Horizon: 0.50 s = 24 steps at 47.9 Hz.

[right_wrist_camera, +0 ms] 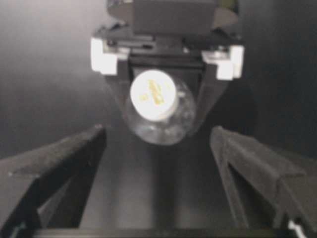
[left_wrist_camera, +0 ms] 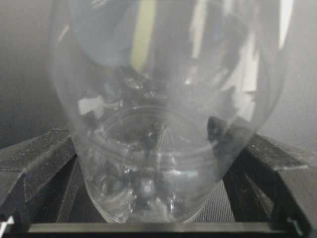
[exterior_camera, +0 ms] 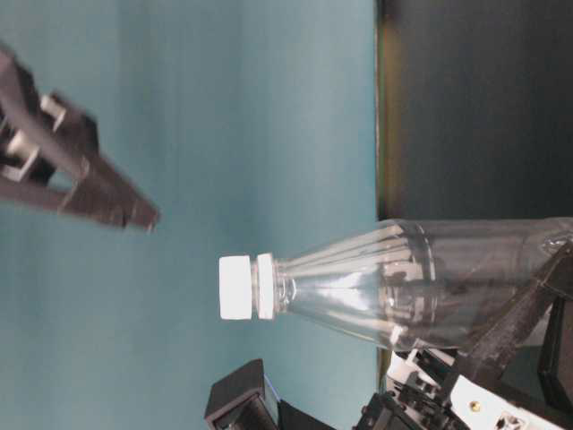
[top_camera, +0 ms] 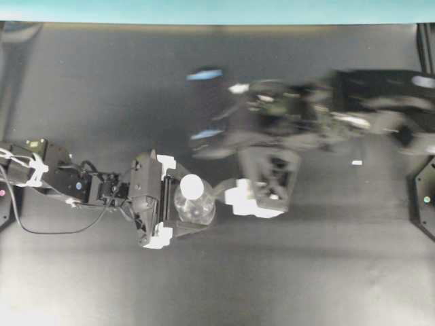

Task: Open the bottle cap by holding the bottle with the left arm and twisting the cap with the right arm.
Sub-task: 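Open the right gripper and raise it away from the cap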

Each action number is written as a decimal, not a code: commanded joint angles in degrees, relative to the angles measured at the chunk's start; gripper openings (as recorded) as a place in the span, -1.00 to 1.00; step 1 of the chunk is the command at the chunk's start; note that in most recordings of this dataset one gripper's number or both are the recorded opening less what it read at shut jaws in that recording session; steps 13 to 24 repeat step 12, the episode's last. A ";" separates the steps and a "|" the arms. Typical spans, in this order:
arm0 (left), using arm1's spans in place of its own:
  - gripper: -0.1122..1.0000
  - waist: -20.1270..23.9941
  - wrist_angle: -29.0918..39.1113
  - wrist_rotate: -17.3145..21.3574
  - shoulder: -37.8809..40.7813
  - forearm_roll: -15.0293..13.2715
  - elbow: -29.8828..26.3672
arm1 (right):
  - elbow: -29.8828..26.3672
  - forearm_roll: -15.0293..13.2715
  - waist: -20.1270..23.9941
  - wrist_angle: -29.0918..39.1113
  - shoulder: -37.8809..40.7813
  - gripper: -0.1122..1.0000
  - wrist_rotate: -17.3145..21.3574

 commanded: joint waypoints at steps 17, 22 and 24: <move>0.99 0.35 4.13 0.88 -4.66 0.26 -0.53 | 14.94 -0.62 2.46 -16.88 -12.57 0.66 5.98; 0.99 0.35 4.13 0.88 -4.66 0.26 -0.53 | 14.94 -0.62 2.46 -16.88 -12.57 0.66 5.98; 0.99 0.35 4.13 0.88 -4.66 0.26 -0.53 | 14.94 -0.62 2.46 -16.88 -12.57 0.66 5.98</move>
